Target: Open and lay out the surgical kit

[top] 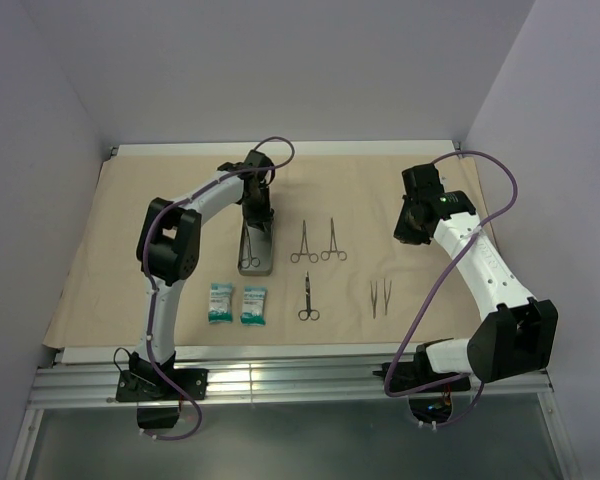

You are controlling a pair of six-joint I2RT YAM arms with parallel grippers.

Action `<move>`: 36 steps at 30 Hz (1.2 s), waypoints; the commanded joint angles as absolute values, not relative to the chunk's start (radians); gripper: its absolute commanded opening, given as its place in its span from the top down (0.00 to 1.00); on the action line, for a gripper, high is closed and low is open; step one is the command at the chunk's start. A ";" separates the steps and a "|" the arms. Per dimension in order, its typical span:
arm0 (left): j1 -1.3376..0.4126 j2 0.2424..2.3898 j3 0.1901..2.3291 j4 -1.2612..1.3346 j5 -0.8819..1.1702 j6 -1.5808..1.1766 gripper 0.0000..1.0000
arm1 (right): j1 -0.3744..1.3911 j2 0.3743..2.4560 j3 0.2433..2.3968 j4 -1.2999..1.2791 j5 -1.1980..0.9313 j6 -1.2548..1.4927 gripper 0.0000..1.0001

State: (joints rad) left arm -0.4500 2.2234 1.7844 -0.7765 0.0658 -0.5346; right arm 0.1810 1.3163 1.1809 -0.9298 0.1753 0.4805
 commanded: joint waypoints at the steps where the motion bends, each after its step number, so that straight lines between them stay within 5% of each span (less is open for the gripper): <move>1: -0.463 2.240 1.825 -0.790 0.040 -0.522 0.73 | 0.184 1.296 1.215 -0.934 0.201 0.469 0.94; 36: -0.476 2.235 1.848 -0.848 0.005 -0.538 0.72 | 0.184 1.330 1.230 -0.927 0.195 0.469 0.94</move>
State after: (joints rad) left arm -0.4702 2.2253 1.8076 -0.8242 0.0246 -0.5426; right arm 0.1810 1.3327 1.1858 -0.9291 0.1783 0.4732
